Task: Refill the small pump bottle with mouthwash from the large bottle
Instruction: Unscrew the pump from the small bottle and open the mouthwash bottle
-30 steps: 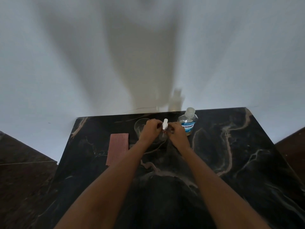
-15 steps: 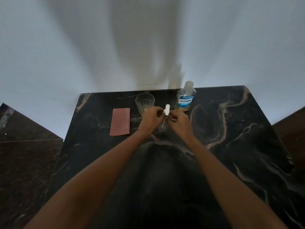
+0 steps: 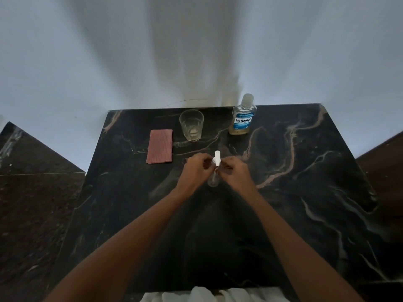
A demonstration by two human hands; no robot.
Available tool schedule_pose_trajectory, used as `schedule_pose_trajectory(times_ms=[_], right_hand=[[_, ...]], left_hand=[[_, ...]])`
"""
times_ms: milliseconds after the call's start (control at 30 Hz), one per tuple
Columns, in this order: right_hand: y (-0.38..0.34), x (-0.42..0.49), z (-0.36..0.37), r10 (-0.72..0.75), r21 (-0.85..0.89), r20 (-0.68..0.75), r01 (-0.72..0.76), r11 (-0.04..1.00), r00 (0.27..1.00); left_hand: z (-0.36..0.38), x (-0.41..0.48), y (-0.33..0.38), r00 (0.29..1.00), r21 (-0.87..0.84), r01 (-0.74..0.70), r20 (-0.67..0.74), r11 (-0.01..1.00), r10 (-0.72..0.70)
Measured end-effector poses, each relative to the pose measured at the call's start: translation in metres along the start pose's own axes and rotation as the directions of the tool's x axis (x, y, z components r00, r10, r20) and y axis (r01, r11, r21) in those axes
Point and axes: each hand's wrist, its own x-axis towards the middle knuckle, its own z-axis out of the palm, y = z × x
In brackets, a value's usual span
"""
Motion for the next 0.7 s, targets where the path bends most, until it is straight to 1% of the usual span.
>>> schedule_pose_trajectory(times_ms=[200, 433, 633, 700], right_hand=[[0.005, -0.011, 0.002, -0.017, 0.016, 0.025, 0.016, 1.0, 1.0], [0.01, -0.015, -0.001, 0.066, 0.101, 0.057, -0.071, 0.992, 0.996], [0.014, -0.008, -0.014, 0.093, 0.178, 0.172, -0.124, 0.976, 0.981], [0.016, -0.002, -0.019, 0.097, 0.163, 0.165, -0.124, 0.979, 0.982]], left_hand=[[0.002, -0.012, -0.006, 0.999, -0.004, 0.007, 0.036, 1.0, -0.007], [-0.006, -0.014, -0.008, 0.991, 0.103, -0.002, 0.131, 0.995, -0.012], [-0.009, -0.003, -0.013, 0.993, 0.118, -0.008, 0.12, 0.993, -0.006], [-0.008, 0.005, -0.012, 0.992, 0.103, -0.022, 0.126, 0.994, 0.009]])
